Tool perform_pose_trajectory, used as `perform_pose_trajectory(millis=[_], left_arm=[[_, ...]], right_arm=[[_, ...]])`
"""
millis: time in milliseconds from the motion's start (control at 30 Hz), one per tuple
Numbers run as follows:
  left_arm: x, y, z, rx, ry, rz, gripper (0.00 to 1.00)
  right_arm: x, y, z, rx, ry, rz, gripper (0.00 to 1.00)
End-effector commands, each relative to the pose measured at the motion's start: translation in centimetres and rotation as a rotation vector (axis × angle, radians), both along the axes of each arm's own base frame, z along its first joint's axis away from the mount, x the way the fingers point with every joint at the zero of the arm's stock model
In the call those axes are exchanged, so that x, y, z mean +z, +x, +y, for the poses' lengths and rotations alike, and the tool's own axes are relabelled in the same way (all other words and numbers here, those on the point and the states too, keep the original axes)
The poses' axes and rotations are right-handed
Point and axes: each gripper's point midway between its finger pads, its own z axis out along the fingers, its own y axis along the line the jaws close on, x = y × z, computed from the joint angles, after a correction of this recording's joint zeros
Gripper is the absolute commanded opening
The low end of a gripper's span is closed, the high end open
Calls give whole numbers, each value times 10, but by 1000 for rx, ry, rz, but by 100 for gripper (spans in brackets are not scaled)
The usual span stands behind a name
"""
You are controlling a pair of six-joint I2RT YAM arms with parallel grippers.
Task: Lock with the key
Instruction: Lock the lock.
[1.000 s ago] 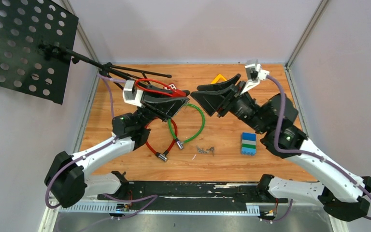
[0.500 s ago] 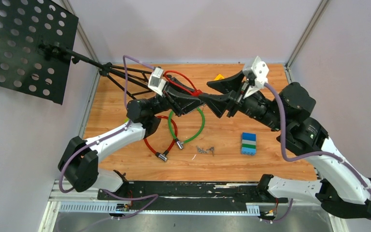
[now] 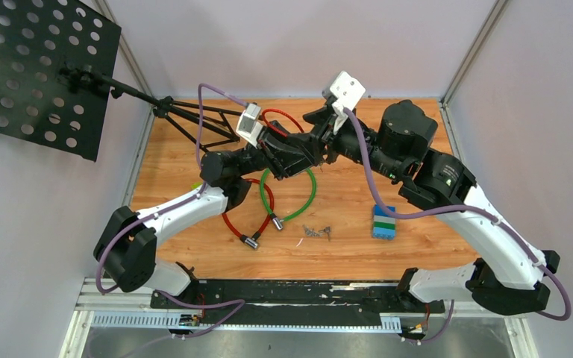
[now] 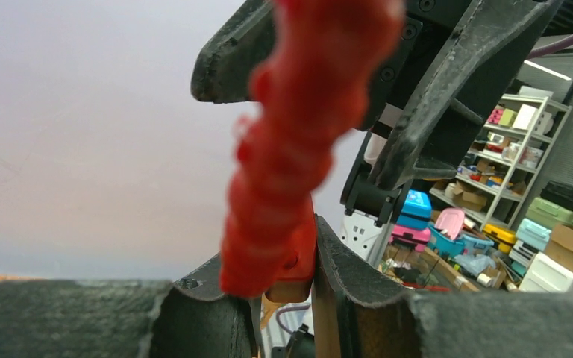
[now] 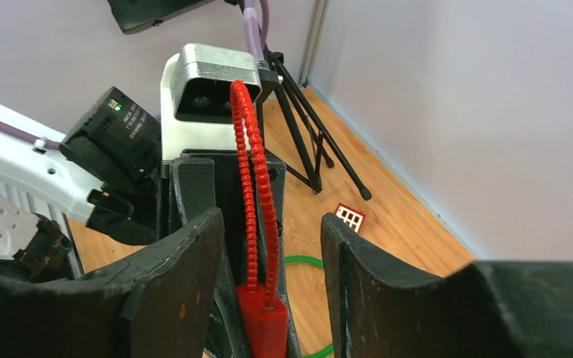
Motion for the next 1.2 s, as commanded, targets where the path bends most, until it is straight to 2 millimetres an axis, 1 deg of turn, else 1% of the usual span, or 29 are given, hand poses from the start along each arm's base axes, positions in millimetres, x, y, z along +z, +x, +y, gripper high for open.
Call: perform_pose_trajectory(millis=[0,67,167,333,400,433,600,667,767,833,900,1033,1167], left_arm=[[22,-5,9,60,-30,-84,0],[21,-3,9,74,-22,-85,0],[22,-4,9,73,-26,-84,0],[22,-6,10,58,-35,-86,0],[22,-6,10,58,-35,-87,0],[22,-6,10,59,-39,-88,0],[27,-11,14,43,-71,-102,0],[26,-12,14,33,-74,-99,1],[28,-13,15,15,-94,-95,17],[28,-14,15,0,-103,-87,26],[29,-15,15,-13,-111,-86,28],[30,-16,16,-27,-124,-84,29],[30,-17,17,-29,-126,-88,37]], right_arm=[[12,9,-10,-54,-29,-48,51],[12,9,-8,-48,-37,-45,48],[11,9,-7,-46,-37,-44,39],[5,13,-6,-59,-51,-41,32],[2,15,-5,-65,-60,-36,25],[1,16,-5,-68,-63,-34,20],[-3,15,-9,-76,-73,-44,1],[-2,15,-11,-78,-70,-52,0],[-3,11,-12,-61,-75,-58,0],[-4,9,-13,-57,-81,-60,0],[-5,8,-15,-54,-86,-62,0],[-5,7,-16,-54,-85,-68,0],[-3,6,-17,-54,-81,-72,0]])
